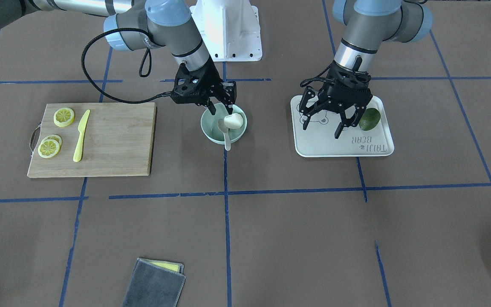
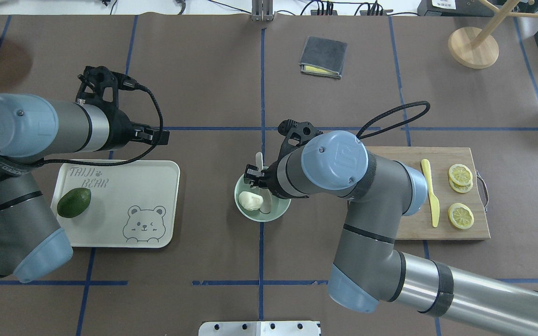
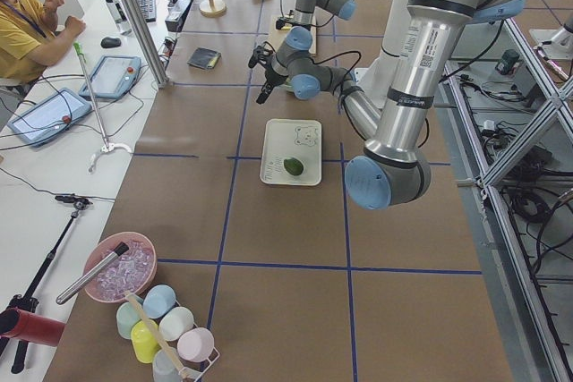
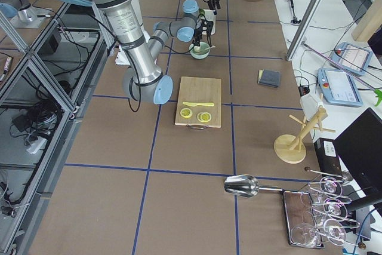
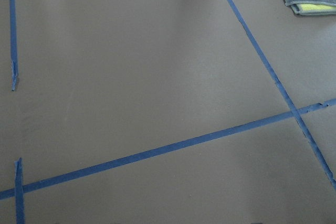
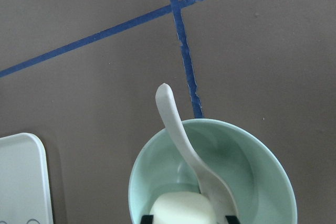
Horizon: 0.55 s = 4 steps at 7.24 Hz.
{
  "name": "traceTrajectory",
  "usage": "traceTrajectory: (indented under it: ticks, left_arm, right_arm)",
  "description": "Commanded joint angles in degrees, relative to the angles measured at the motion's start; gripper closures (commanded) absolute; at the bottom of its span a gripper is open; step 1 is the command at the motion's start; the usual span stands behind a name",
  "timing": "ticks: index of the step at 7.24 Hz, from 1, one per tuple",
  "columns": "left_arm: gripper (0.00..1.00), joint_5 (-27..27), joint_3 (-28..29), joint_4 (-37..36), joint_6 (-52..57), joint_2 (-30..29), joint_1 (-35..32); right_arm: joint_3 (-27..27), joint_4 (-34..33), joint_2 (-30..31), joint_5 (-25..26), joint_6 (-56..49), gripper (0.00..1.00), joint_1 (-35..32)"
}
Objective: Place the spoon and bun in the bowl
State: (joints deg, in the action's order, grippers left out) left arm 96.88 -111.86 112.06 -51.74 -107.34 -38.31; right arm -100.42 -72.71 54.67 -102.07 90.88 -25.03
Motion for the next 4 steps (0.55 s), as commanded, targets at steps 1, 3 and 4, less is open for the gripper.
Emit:
traceTrajectory:
  ticks: [1,3,4]
  left_arm:
    - [0.14,0.7,-0.9,0.1,2.5,4.3,-3.3]
    - [0.14,10.6,0.1,0.0,16.1,6.3,-11.8]
    - [0.14,18.0,0.6,0.1,24.1,9.0,-17.9]
  right_arm:
    - [-4.0,-0.1,2.4,-1.9,-0.5,0.0,-1.4]
    - [-8.0,-0.8,9.5,-10.3,-7.1,0.0,-9.4]
    - [-9.1,-0.7,15.1,-17.2,-17.2,0.0,-16.5]
